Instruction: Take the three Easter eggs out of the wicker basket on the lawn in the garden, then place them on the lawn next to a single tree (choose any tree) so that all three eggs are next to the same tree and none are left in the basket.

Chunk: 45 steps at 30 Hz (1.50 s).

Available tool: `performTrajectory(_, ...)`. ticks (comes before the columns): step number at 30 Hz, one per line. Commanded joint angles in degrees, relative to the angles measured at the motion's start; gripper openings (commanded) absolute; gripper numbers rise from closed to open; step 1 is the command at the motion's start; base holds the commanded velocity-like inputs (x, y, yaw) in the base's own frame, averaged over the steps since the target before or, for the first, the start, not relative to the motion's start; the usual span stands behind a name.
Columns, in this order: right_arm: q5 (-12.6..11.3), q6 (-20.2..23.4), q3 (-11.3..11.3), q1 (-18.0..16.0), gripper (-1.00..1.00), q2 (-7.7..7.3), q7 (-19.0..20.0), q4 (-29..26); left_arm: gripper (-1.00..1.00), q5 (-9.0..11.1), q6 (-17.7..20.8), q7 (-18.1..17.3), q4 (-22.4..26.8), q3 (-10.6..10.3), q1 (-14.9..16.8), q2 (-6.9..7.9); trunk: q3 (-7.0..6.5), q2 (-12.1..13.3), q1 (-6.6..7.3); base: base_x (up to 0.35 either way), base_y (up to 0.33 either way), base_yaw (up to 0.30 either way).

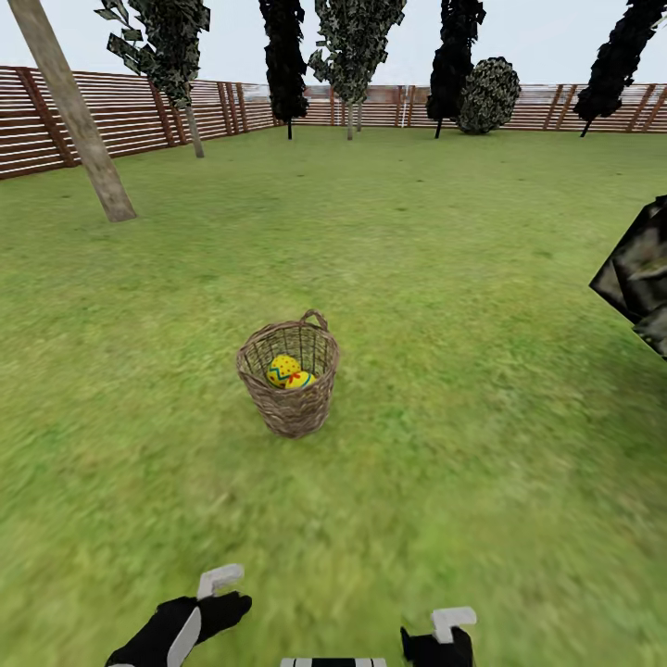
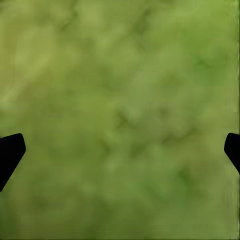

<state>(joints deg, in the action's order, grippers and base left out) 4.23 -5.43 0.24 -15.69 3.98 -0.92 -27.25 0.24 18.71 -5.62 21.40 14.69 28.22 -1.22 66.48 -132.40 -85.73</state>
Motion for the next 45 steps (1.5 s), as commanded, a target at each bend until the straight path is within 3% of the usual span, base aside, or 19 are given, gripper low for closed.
performTrajectory(1, 0.3, 3.6, -0.1, -2.0, 1.0, 0.02, -0.1, -0.7, 1.0, -0.1, 1.8, -0.2, 1.0, 0.4, 0.7, 0.02, 0.06, 0.0, -0.01, 0.172, 0.0, 0.0)
performTrajectory(3, 0.3, 9.8, -0.2, -5.1, 1.0, 0.03, -0.1, -1.7, 1.0, -0.2, 3.3, -0.1, 2.7, 0.4, 1.4, 0.42, 0.06, 0.0, -0.01, 0.177, 0.0, 0.0)
performTrajectory(5, 0.1, 16.4, -0.4, -9.4, 1.0, 0.0, -0.3, -3.4, 1.0, 0.0, 4.4, -0.1, 6.6, 0.5, 2.1, 2.08, 0.06, 0.0, -0.01, 0.218, 0.0, 0.0)
performTrajectory(7, 0.0, 20.3, -0.6, -12.9, 1.0, -0.02, -1.2, -4.6, 1.0, 0.1, 5.0, -0.1, 11.4, 0.5, 2.3, 3.5, 0.06, 0.0, -0.01, 0.28, 0.0, 0.0)
performTrajectory(10, 0.0, 24.8, -0.7, -18.5, 1.0, -0.13, -3.7, -5.6, 1.0, 0.3, 5.7, -0.1, 18.8, 0.6, 2.6, 4.19, 0.06, 0.0, -0.01, 0.312, 0.0, 0.0)
performTrajectory(12, 0.1, 31.5, -0.7, -22.8, 1.0, -0.16, -4.5, -6.3, 1.0, 0.4, 7.8, -0.1, 26.0, 0.5, 2.7, 4.05, 0.06, 0.0, -0.01, 0.234, 0.0, 0.0)
performTrajectory(13, 0.1, 36.9, -0.6, -24.9, 1.0, -0.04, -4.6, -9.3, 1.0, 0.4, 10.1, -0.1, 33.7, 0.5, 2.8, 3.21, 0.06, 0.0, -0.01, 0.055, 0.0, 0.0)
performTrajectory(15, 0.1, 38.9, -0.6, -25.6, 1.0, 0.02, -4.6, -12.6, 1.0, 0.5, 11.0, -0.1, 38.7, 0.6, 2.7, 1.6, 0.06, 0.0, -0.01, 0.027, 0.0, 0.0)
performTrajectory(16, 0.2, 40.0, -0.5, -25.8, 1.0, 0.0, -4.6, -15.6, 1.0, 0.6, 11.3, -0.1, 40.8, 0.7, 2.7, -0.23, 0.06, 0.0, -0.01, 0.006, 0.0, 0.0)
performTrajectory(20, 0.1, 41.2, -0.6, -25.9, 1.0, -0.34, -4.7, -19.8, 1.0, 0.5, 11.0, -0.1, 40.7, 0.6, 2.6, -2.33, 0.06, 0.0, -0.01, 0.002, 0.0, 0.005)
performTrajectory(26, 0.0, 41.5, -0.7, -25.9, 1.0, -0.85, -4.7, -20.6, 1.0, 0.5, 11.1, -0.3, 43.0, 0.8, 2.6, -1.71, 0.06, 0.0, -0.01, 0.201, -0.037, 0.238)
performTrajectory(37, 0.1, 41.2, -0.7, -25.9, 1.0, -0.8, -4.7, -20.7, 1.0, 0.6, 11.5, -0.2, 43.4, 0.4, 2.6, -2.61, -0.19, 0.0, -0.01, 0.149, -0.028, 0.249)
performTrajectory(45, 0.1, 40.9, -0.7, -25.9, 1.0, -0.85, -4.7, -20.7, 1.0, 0.6, 11.6, -0.3, 43.4, 0.3, 2.6, -2.65, -0.88, 0.0, -0.01, 0.137, -0.256, 0.116)
